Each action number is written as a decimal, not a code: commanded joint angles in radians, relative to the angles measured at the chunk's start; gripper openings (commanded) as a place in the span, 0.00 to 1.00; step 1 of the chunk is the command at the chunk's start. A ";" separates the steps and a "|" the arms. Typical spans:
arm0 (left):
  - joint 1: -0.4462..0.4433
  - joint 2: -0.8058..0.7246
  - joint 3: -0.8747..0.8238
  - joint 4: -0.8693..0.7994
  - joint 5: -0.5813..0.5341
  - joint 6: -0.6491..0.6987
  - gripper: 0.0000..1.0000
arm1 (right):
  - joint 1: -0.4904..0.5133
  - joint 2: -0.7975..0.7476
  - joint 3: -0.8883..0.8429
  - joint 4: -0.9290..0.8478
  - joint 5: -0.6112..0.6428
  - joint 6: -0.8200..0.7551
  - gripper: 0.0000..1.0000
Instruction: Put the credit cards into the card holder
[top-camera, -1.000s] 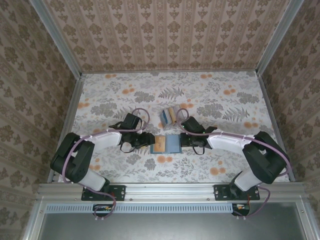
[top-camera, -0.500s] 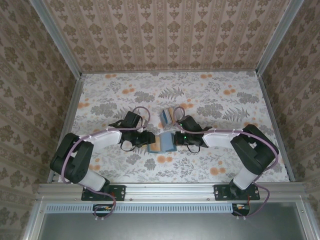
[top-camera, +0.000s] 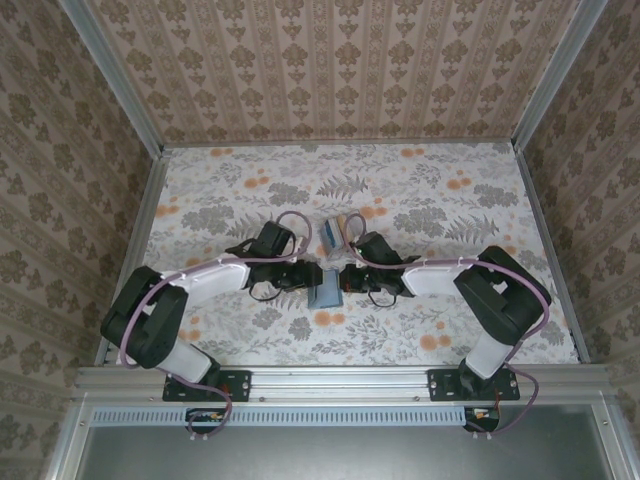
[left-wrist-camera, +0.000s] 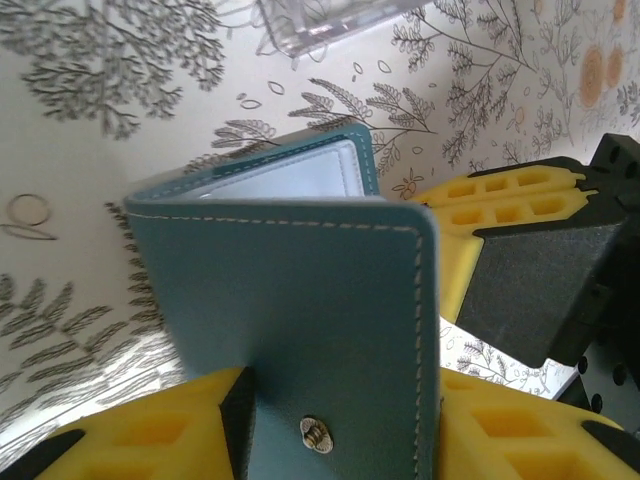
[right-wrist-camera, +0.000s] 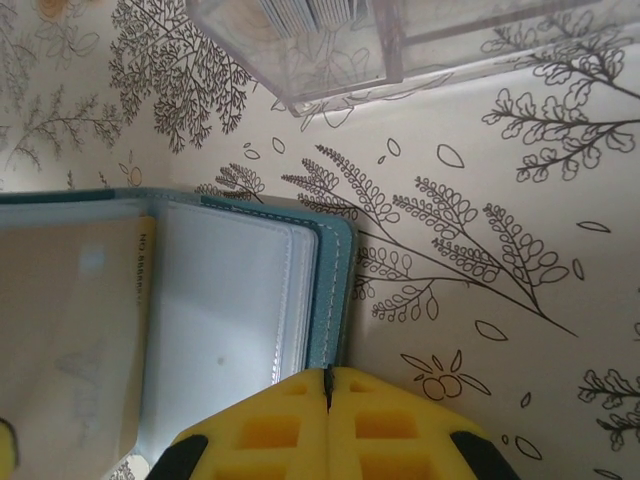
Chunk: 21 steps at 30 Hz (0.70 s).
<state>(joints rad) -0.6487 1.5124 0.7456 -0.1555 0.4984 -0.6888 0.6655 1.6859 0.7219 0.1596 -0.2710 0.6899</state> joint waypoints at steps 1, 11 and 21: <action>-0.023 0.044 0.032 0.043 -0.012 -0.013 0.47 | -0.015 -0.047 -0.066 0.021 -0.024 0.036 0.00; -0.050 0.111 0.031 0.101 -0.030 -0.003 0.48 | -0.099 -0.183 -0.161 0.089 -0.097 0.093 0.00; -0.104 0.061 0.064 0.097 -0.070 0.025 0.63 | -0.133 -0.199 -0.193 0.128 -0.108 0.158 0.00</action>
<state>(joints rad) -0.7502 1.6016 0.7918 -0.0517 0.4526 -0.6804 0.5468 1.5070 0.5434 0.2665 -0.3641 0.8093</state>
